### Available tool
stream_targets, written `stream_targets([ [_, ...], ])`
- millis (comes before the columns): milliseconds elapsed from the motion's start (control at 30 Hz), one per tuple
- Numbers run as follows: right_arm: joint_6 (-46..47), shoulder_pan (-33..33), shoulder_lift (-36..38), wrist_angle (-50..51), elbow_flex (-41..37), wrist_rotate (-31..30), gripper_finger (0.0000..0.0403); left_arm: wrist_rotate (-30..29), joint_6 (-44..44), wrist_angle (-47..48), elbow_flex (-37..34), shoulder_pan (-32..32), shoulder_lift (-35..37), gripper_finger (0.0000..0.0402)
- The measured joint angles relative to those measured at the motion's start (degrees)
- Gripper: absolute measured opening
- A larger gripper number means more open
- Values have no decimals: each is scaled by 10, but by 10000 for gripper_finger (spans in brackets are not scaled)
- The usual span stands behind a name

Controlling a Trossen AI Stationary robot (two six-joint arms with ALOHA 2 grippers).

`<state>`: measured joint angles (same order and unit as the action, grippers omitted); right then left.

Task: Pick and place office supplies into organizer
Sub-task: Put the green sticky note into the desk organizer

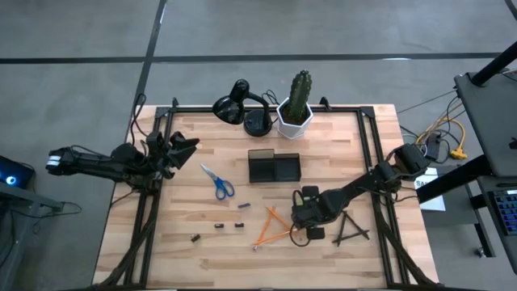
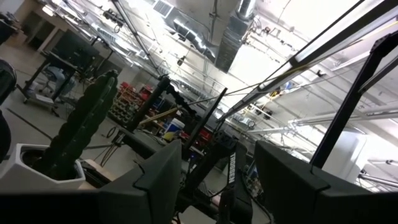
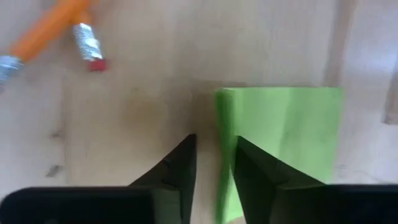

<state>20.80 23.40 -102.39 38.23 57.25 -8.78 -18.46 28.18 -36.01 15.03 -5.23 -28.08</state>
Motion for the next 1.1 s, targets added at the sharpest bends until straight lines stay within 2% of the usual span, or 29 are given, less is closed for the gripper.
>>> stream_targets([
  [300,1,0,0,2,0,0,13,0,0,0,0,0,0,187],
  [833,2,-1,4,7,0,15,8,0,0,0,0,0,0,187],
  [1100,2,-1,14,26,28,15,8,0,0,0,0,0,0,187],
])
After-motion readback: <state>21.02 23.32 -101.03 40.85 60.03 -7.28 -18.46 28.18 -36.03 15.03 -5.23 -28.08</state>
